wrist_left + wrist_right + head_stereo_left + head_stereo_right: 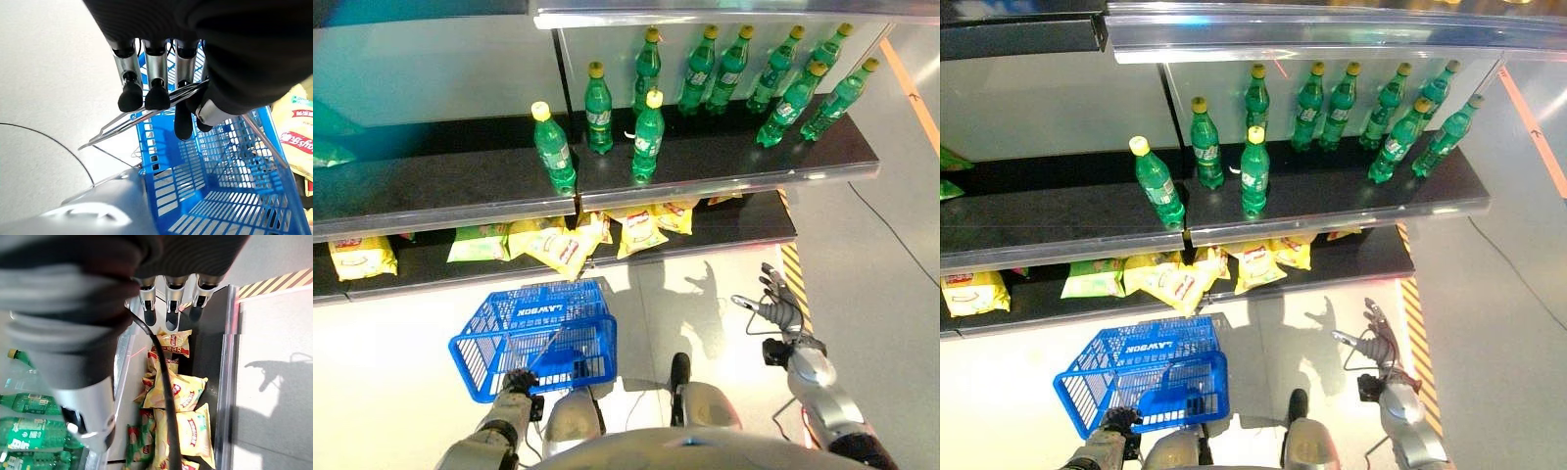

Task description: Pick up the snacks into the basket

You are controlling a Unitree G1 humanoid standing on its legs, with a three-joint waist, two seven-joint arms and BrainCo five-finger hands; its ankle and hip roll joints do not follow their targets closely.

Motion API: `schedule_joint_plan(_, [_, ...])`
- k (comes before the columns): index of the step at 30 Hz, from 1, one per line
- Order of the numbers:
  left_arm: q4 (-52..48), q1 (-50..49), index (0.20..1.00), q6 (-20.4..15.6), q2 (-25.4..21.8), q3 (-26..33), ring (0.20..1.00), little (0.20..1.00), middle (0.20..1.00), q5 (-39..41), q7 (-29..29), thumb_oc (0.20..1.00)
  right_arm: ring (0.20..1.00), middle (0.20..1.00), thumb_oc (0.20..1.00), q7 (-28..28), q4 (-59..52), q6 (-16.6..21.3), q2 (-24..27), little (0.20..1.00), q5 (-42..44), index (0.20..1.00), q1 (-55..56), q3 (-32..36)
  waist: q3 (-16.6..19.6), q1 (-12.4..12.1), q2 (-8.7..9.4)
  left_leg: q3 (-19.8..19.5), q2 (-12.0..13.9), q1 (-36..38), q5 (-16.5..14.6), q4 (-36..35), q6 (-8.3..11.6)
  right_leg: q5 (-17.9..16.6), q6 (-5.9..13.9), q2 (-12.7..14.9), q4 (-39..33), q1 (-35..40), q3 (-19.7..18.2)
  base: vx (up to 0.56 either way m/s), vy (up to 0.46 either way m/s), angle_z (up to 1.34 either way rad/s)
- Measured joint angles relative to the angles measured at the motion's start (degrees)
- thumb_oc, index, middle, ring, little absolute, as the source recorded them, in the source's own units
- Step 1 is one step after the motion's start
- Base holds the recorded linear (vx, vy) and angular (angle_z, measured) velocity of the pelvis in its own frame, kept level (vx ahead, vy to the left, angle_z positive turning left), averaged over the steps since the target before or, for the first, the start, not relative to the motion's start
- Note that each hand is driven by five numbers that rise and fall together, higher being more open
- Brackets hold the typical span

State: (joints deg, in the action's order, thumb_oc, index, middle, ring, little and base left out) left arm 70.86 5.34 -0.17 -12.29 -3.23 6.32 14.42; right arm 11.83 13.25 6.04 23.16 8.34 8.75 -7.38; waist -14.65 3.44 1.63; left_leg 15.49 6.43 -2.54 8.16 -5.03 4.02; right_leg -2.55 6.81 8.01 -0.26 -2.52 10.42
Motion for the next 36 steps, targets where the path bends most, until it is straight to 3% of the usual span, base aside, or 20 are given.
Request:
schedule_joint_plan(7, [-2.4,-1.0,0.200,1.1,2.0,-0.1,0.200,0.200,0.200,0.3,-1.8,0.200,1.000,1.000,1.000,-0.5,-2.2,-0.3,1.7,1.000,-1.1,1.000,0.4,1.2,0.6,0.3,-2.87,-1.3,0.3,-0.7,-0.3,2.5,0.65,-0.8,-0.25,-0.6,-4.0,3.0,1.1,-0.02,-0.119,0.09])
schedule_joint_plan(9, [-4.8,0.1,0.200,1.0,1.5,-2.4,0.200,0.200,0.200,0.0,-1.8,0.200,1.000,1.000,1.000,-0.5,-2.5,-0.4,3.4,1.000,-1.1,1.000,-1.6,1.1,-0.9,0.1,-3.35,-4.9,1.0,-4.0,-0.6,7.1,0.99,-0.1,-1.12,-0.9,-2.5,1.5,1.5,-0.05,-0.006,0.17])
schedule_joint_plan(10, [-4.8,0.9,0.200,0.9,2.1,-2.8,0.200,0.200,0.200,-0.1,-1.6,0.200,1.000,1.000,1.000,-0.5,-2.7,-0.4,5.4,1.000,-1.1,1.000,-2.5,1.2,-1.7,-0.4,-4.31,-8.2,1.4,-4.5,-0.6,7.7,1.18,-0.3,-1.50,-1.3,-2.2,1.4,1.3,0.02,0.047,-0.02])
schedule_joint_plan(13, [-4.3,0.9,0.200,1.0,3.4,-4.0,0.200,0.200,0.200,-1.0,-1.4,0.200,1.000,1.000,1.000,0.0,-4.0,-0.4,7.5,1.000,-1.1,1.000,-3.7,3.8,-1.8,0.6,-7.08,-7.8,2.9,-5.0,-0.8,5.9,2.52,-0.1,-1.66,-1.6,-2.3,1.6,2.7,0.05,0.101,0.20])
schedule_joint_plan(17, [-4.6,2.1,0.200,0.9,2.9,-6.8,0.200,0.200,0.200,-5.3,-0.9,0.200,1.000,1.000,1.000,0.2,-4.2,-0.6,7.6,1.000,-1.2,1.000,-4.0,4.5,-2.3,0.4,-6.30,-7.0,2.1,-6.2,-0.3,3.5,1.66,-0.9,-1.07,-1.6,-1.9,-0.7,2.7,0.01,0.097,0.06])
schedule_joint_plan(24, [-9.9,2.1,0.200,0.8,1.6,-10.5,0.200,0.200,0.200,-12.2,2.3,0.200,1.000,1.000,1.000,1.7,-4.7,-0.5,7.1,1.000,-0.9,1.000,-7.1,4.0,-4.5,-0.1,-4.43,-6.2,-0.6,-8.5,1.8,0.7,0.01,-2.8,0.28,1.0,-3.5,-3.7,2.8,-0.07,0.115,0.04])
schedule_joint_plan(28, [-11.9,4.8,0.200,0.8,0.0,-11.4,0.200,0.200,0.200,-13.9,5.5,0.200,1.000,1.000,1.000,4.2,-4.9,-0.6,7.2,1.000,-0.9,1.000,-15.4,2.9,-8.1,-1.0,-3.95,-6.1,-1.6,-11.1,2.2,0.4,-0.45,-3.9,0.61,1.5,-4.9,-5.6,2.8,-0.06,0.096,0.00])
schedule_joint_plan(36, [-15.1,5.9,0.200,1.0,-0.5,-11.8,0.200,0.200,0.200,-14.5,8.1,0.200,1.000,1.000,1.000,6.7,-2.6,-1.6,7.8,1.000,0.2,1.000,-30.2,-2.8,-11.4,-3.7,-3.48,-6.0,-1.7,-12.3,2.2,0.1,-0.51,-3.9,0.70,1.8,-4.9,-6.9,3.1,-0.01,0.038,0.01])
